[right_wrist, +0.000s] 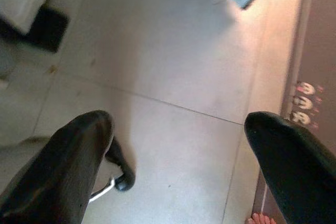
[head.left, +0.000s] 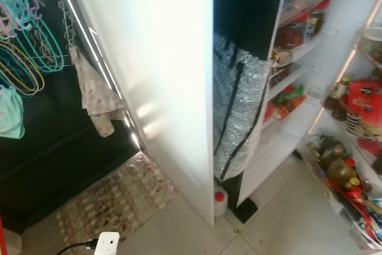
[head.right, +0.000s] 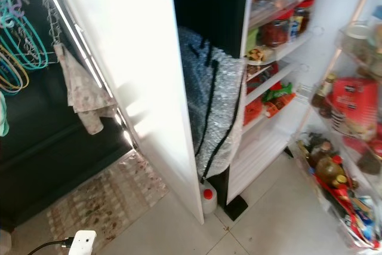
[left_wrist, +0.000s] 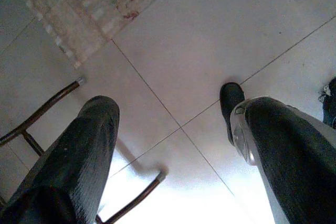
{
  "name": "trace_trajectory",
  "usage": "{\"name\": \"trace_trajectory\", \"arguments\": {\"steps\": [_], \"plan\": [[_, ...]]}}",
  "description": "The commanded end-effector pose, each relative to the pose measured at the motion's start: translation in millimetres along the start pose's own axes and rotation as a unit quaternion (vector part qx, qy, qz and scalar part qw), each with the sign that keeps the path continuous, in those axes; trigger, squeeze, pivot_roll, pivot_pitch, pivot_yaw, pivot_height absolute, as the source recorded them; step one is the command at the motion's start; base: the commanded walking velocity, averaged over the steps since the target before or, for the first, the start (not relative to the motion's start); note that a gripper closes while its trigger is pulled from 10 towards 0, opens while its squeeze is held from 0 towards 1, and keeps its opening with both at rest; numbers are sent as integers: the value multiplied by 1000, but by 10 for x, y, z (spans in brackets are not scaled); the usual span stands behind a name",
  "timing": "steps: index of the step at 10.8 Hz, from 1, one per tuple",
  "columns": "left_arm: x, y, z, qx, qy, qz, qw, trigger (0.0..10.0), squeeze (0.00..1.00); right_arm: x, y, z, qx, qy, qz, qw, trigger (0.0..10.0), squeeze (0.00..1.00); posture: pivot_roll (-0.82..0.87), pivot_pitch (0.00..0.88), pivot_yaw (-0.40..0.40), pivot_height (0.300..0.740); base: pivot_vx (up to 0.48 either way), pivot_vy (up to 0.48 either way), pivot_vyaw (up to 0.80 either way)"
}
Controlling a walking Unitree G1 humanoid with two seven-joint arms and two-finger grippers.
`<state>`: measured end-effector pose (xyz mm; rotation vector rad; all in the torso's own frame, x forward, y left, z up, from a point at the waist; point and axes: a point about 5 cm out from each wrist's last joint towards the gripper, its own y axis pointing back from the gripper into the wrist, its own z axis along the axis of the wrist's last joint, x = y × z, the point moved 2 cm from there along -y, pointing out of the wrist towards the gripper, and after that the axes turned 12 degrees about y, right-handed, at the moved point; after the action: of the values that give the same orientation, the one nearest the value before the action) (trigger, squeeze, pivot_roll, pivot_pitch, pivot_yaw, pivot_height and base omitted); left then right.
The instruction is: Restocking fridge
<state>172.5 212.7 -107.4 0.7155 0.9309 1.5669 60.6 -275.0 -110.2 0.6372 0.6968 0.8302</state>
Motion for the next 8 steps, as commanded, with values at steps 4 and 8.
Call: {"name": "trace_trajectory", "arguments": {"steps": [4, 8], "plan": [[56, 11, -38, 6, -7, 8, 1000, 10000, 0, 244, -184, 1382, -230, 20, -25, 973, 10000, 0, -117, 18, 121, 740, 0, 0, 0], [60, 14, -54, 7, -15, 8, 1000, 10000, 0, 550, 160, 1853, -408, 105, 54, 905, 10000, 0, -131, 0, 108, 740, 0, 0, 0]]}}
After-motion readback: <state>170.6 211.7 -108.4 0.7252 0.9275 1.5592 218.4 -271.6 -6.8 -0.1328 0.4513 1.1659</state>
